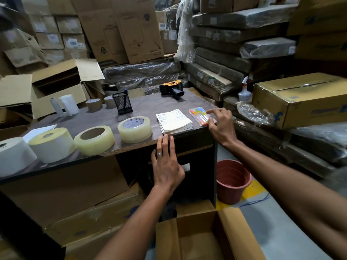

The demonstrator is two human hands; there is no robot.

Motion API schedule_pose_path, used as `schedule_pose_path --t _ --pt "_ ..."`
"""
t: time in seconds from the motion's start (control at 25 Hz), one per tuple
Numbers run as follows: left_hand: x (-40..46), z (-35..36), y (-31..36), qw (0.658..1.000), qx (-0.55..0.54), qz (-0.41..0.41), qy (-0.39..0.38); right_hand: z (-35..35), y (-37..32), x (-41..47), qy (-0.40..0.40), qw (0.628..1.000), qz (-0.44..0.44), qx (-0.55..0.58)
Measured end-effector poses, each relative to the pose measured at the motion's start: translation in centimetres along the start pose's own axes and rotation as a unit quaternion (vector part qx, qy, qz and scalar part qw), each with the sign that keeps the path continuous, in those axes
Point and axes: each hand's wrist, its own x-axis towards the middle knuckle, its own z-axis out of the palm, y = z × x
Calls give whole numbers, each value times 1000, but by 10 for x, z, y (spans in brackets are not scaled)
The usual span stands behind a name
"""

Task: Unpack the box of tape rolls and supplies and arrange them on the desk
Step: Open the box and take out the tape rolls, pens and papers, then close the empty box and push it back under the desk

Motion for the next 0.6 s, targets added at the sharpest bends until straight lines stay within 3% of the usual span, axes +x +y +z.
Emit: schedule_pose_path --t 0.16,0.28,0.44,0.6 --pt "-19 8 1 998 -49 16 -25 -8 2 -49 37 998 -6 47" --pt "-61 33 -7 989 -81 59 -108 -9 7 -95 25 996 29 85" --pt "-131 76 -17 956 -190 41 -221 -2 21 -173 -25 990 102 94" --pt "-190 109 -15 931 -230 -16 -283 15 44 -253 -91 968 214 95"
